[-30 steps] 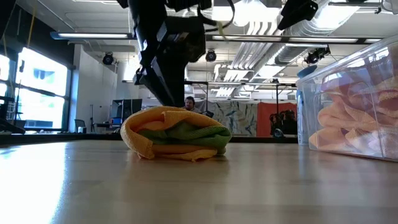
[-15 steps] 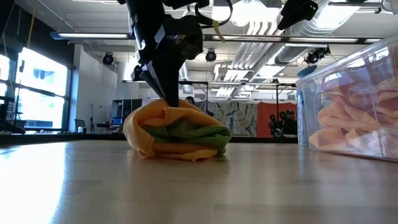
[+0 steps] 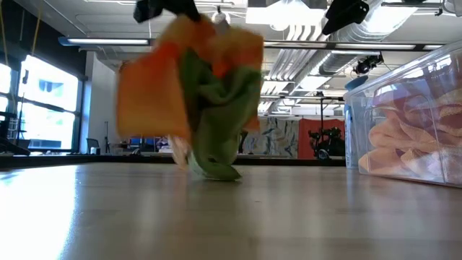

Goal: Sort microfiber towel by color & place in baskets
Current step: Put the yellow towel into the top transparent bin

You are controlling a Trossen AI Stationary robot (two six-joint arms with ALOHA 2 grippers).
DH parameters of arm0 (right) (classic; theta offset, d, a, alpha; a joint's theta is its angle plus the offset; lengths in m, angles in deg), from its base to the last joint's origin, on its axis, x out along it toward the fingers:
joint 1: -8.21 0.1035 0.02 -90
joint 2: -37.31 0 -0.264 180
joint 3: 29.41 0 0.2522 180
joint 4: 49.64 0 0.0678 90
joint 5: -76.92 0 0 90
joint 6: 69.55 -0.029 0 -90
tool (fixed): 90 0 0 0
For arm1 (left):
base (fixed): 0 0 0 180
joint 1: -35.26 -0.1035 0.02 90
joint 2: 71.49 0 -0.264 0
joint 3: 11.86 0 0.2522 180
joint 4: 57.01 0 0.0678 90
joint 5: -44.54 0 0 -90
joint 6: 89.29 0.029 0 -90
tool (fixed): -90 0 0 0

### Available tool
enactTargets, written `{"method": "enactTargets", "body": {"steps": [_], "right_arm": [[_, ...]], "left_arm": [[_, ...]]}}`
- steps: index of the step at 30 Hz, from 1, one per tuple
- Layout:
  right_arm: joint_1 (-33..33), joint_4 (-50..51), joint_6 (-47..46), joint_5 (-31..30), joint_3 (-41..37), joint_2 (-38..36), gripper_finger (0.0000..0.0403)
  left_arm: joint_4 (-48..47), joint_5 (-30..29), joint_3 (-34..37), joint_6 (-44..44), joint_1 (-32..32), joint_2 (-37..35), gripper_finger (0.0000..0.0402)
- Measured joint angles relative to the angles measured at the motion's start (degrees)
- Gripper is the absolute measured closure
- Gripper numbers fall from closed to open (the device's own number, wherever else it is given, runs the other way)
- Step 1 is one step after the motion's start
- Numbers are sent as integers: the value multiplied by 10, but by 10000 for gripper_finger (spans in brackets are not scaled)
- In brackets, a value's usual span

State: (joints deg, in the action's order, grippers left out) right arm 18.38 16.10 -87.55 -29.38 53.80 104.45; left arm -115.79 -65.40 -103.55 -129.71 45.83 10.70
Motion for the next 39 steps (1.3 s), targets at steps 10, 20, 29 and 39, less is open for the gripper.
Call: {"method": "enactTargets", "body": {"steps": [10, 20, 29, 39], "right_arm": [[0, -26, 5, -1, 0, 2, 171], [0, -244, 96, 5, 0, 66, 171], [0, -461, 186, 19, 0, 142, 171], [0, -503, 181, 63, 0, 195, 171]], "left_arm": [[46, -132, -1, 40, 31, -112, 401], [84, -115, -1, 76, 28, -76, 401], [125, -56, -1, 77, 28, -24, 401], [231, -10, -1, 129, 17, -15, 401]]}}
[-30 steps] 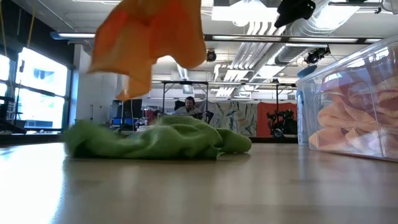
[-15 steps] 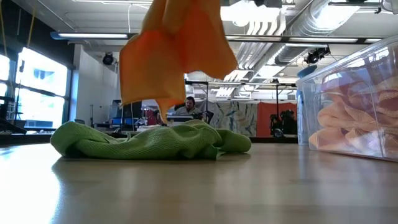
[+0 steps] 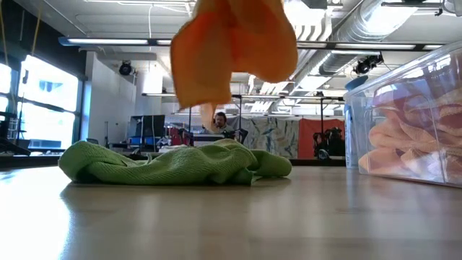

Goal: Sort microfiber towel by color & place in baskets
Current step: Put the yellow towel into the top transparent bin

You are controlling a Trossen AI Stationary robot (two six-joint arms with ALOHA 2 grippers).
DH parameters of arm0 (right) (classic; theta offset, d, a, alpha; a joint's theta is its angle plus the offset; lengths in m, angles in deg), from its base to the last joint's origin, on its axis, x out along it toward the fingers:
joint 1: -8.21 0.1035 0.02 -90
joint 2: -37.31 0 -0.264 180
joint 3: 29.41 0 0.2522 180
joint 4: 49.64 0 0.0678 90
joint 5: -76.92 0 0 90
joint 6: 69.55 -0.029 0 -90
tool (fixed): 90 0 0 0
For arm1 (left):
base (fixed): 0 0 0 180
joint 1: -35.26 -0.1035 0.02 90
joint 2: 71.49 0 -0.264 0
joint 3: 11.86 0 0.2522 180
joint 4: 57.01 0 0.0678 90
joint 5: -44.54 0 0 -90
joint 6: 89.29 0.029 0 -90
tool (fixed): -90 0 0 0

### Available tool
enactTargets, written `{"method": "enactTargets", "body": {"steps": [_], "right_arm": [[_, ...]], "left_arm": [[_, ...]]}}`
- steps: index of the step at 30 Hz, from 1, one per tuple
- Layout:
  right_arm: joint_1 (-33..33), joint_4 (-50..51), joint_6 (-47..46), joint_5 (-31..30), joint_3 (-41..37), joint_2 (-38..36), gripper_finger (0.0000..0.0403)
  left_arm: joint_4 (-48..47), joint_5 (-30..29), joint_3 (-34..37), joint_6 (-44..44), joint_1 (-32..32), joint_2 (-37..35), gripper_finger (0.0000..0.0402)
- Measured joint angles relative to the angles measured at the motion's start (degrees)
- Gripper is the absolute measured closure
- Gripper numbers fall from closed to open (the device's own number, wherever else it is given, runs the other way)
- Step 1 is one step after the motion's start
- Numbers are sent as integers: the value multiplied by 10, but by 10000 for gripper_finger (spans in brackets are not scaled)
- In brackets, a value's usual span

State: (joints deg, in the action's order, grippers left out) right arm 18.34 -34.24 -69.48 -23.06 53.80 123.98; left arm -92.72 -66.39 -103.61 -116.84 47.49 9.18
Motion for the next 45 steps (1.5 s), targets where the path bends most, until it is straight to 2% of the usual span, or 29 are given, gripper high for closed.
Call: {"method": "enactTargets", "body": {"steps": [3, 6, 8, 12, 13, 19, 25, 29, 31, 33, 36, 38, 45], "right_arm": [[0, 4, -1, 1, 0, 1, 175], [0, 12, -3, 1, 0, -1, 208], [0, 25, -3, 1, 0, -1, 254], [1, 79, -18, 2, 6, -2, 369], [1, 105, -29, 7, 16, -2, 383], [2, 335, -67, 16, 127, -1, 359], [4, 613, -96, 12, 267, -2, 394], [22, 797, -153, 5, 333, -2, 389], [38, 885, -193, -21, 347, -3, 389], [55, 875, -213, -30, 330, -22, 393], [75, 867, -242, -6, 272, -73, 398], [86, 889, -301, -19, 217, -110, 398], [91, 844, -376, -20, 13, -264, 400]], "left_arm": [[33, 0, 0, 23, 0, -2, 401], [59, -1, 0, 45, 0, -1, 401], [71, -1, 0, 58, 0, -1, 401], [73, -2, 1, 71, -2, -4, 391], [70, -2, 1, 72, -2, -5, 386], [59, 12, -1, 67, -2, -18, 342], [34, 11, 0, 68, -2, -22, 299], [-5, 10, 0, 66, -2, -22, 290], [-24, 11, 0, 53, 0, -22, 289], [-41, 10, 0, 37, -1, -22, 289], [-54, 11, 0, 36, 1, -22, 289], [-54, 10, 0, 36, 3, -22, 289], [-56, 10, 0, 37, 10, -22, 289]]}}
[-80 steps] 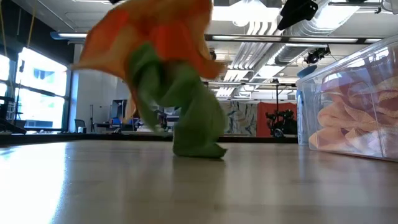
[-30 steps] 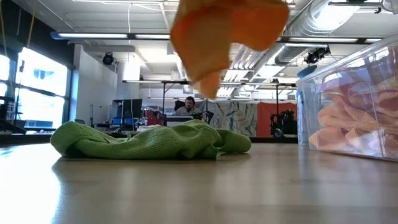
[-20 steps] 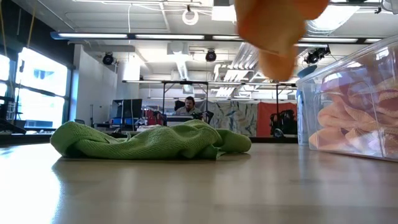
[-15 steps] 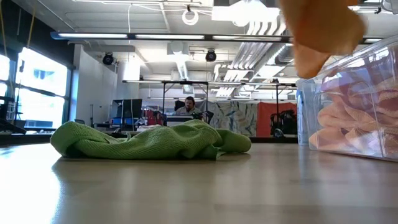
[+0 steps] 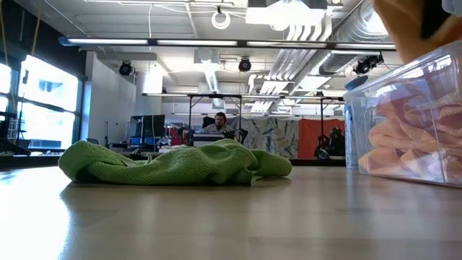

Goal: Sort microfiber towel by color & place in baskets
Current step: Put the yellow towel into the top transparent bin

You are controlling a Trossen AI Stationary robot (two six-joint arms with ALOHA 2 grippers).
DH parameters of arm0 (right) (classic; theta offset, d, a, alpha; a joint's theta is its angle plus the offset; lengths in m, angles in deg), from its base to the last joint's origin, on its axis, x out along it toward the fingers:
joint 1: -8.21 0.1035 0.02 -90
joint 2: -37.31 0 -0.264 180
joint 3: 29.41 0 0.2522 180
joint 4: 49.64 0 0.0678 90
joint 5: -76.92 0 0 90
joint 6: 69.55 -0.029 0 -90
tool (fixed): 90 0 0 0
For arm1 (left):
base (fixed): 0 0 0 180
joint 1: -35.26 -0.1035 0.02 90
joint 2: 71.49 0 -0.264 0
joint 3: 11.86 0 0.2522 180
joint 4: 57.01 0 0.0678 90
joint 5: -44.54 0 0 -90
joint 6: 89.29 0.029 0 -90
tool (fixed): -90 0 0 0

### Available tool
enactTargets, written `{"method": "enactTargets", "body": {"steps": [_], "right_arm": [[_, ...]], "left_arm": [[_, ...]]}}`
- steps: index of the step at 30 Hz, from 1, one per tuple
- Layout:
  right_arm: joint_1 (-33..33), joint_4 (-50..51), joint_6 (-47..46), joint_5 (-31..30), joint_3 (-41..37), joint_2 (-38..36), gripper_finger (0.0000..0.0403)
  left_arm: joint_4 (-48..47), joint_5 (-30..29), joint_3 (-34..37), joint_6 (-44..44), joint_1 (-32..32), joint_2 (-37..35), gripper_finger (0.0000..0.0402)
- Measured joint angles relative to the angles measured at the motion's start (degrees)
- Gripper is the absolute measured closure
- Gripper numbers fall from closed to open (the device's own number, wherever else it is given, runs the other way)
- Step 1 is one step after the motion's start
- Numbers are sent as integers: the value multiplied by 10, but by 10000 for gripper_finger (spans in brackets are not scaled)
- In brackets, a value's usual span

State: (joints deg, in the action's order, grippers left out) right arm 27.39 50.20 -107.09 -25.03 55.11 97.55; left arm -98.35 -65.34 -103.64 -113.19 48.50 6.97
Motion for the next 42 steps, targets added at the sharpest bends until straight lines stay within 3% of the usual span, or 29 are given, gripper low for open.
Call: {"method": "enactTargets", "body": {"steps": [6, 13, 20, 26, 33, 42], "right_arm": [[-16, -85, 31, 9, -149, -60, 398], [-36, -280, 65, 47, -303, -62, 397], [-46, -362, 32, 49, -403, -63, 395], [-46, -394, 35, 46, -415, -62, 367], [-46, -379, 8, 58, -400, -63, 287], [-46, -231, 4, 59, -266, -63, 212]], "left_arm": [[0, -2, 0, 0, -3, 0, 289], [2, -3, 0, 0, -9, 0, 289], [4, -5, 0, -4, -9, 0, 289], [4, -5, 0, -11, -8, 0, 289], [3, -2, 0, -16, -7, 1, 289], [2, -2, 0, -16, -7, 1, 289]]}}
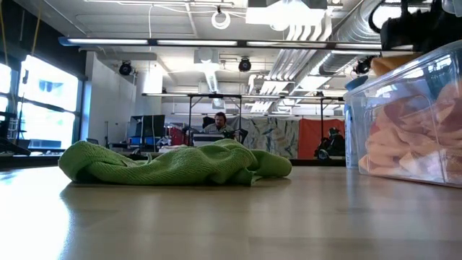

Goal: Sort microfiber towel by color & place in baskets
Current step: Put the yellow towel into the top transparent bin, then put the green towel into the bottom transparent bin

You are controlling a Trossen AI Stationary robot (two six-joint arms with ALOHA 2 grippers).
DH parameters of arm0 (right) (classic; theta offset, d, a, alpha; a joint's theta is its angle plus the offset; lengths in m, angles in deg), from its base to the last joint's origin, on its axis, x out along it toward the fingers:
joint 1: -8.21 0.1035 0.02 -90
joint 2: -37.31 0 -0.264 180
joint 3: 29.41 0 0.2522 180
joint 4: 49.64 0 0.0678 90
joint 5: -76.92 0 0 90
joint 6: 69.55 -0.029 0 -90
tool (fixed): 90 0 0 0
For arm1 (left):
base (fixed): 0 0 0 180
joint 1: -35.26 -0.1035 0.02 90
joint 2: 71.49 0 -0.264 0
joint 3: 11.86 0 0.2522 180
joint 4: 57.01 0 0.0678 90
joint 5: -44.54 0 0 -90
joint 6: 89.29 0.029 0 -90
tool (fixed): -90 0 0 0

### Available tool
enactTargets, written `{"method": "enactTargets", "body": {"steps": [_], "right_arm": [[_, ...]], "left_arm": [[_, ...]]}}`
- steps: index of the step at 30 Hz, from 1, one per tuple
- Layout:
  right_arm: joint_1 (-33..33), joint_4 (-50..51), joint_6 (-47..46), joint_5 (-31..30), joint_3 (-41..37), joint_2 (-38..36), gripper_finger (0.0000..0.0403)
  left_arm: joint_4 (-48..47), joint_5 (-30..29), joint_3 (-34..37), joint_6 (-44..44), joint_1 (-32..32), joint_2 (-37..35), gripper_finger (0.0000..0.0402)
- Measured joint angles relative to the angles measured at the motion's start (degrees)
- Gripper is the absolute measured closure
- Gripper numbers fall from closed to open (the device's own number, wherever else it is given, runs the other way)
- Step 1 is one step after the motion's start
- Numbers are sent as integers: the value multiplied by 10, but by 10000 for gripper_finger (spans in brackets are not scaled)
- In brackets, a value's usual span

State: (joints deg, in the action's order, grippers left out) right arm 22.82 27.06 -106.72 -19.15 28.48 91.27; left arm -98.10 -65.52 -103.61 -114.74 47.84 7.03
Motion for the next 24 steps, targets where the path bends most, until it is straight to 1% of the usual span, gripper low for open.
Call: {"method": "enactTargets", "body": {"steps": [6, 10, 13, 16, 18, 21, 24], "right_arm": [[0, 107, -2, -25, 117, 0, 199], [0, 149, -3, -40, 189, -1, 198], [0, 157, -3, -56, 232, -1, 198], [0, 148, -3, -80, 259, -1, 198], [0, 121, -3, -101, 266, -1, 198], [0, 65, 12, -125, 262, -1, 198], [0, 0, 45, -134, 244, 1, 198]], "left_arm": [[-10, 0, 0, 0, 0, 0, 289], [-15, 0, 0, 0, 0, 0, 289], [-15, 0, 0, 0, 0, 0, 289], [-18, -1, 0, -6, 0, 2, 289], [-24, -1, 0, -15, -2, 8, 289], [-37, -1, 0, -18, -2, 26, 289], [-44, 0, 1, -21, -2, 47, 289]]}}
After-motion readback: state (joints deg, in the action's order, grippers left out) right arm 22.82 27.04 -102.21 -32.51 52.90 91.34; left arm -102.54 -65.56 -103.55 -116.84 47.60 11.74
